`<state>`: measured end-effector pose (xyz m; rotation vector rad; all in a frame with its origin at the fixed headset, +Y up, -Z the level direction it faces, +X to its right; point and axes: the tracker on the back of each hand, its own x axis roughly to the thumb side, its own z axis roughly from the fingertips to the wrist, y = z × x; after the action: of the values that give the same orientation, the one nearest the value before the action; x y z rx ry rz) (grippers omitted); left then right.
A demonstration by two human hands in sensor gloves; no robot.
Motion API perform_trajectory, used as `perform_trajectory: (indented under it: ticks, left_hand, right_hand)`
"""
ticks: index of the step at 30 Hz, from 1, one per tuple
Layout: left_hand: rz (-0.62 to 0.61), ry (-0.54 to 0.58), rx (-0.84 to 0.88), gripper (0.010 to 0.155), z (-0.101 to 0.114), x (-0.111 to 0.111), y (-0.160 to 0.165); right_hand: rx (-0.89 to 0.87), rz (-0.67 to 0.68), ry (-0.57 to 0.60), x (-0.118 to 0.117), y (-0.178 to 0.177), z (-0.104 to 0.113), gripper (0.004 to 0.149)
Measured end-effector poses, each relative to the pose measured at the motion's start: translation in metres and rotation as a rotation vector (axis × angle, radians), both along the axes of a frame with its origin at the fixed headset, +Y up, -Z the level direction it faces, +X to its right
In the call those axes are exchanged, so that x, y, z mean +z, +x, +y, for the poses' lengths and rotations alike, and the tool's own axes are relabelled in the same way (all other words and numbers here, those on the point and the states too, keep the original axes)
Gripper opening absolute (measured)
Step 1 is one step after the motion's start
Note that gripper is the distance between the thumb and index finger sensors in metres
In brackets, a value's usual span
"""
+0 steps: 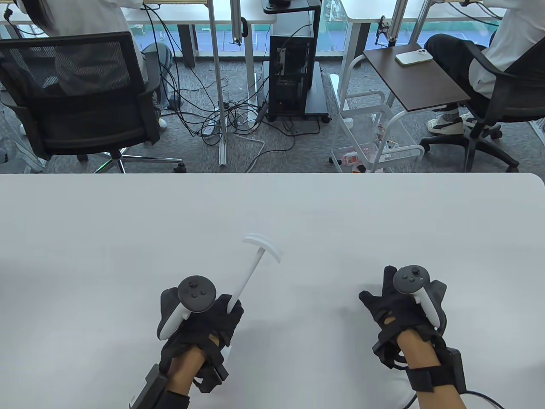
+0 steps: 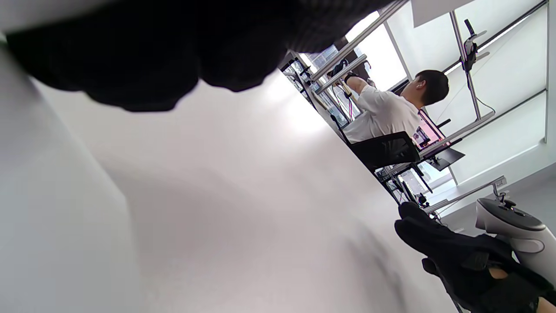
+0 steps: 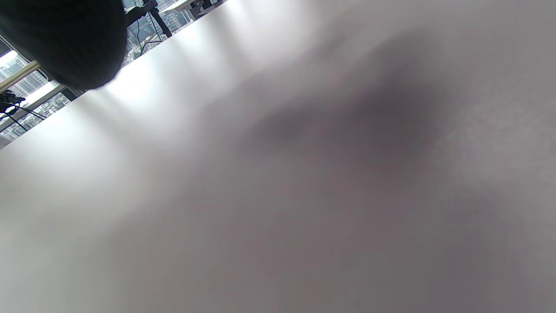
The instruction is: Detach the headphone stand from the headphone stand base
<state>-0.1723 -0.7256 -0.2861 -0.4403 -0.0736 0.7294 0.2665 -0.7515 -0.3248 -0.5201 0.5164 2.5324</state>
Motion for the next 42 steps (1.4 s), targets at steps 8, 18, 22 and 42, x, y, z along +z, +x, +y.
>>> perform_trajectory:
  ticks: [8, 18, 22, 42]
  left_hand:
    - [0.066, 0.028, 0.180, 0.048, -0.007, -0.001, -0.012]
    - [0.233, 0.189, 0.678, 0.048, -0.006, 0.003, -0.019]
    - [0.298, 0.188, 0.908, 0.048, -0.011, 0.006, -0.018]
    - [0.378, -0.024, 1.427, 0.048, -0.045, 0.020, 0.046]
  right_hand:
    - [-0.021, 0.030, 0.030, 0.002, -0.010, 0.006, 0.086]
    - [-0.244, 0.197, 0.065, 0.015, -0.057, 0.019, 0.078]
    - [-0.348, 0.300, 0.042, 0.023, -0.086, 0.018, 0.073]
    - [-1.080, 0.377, -0.137, 0.052, -0.164, -0.004, 0.066]
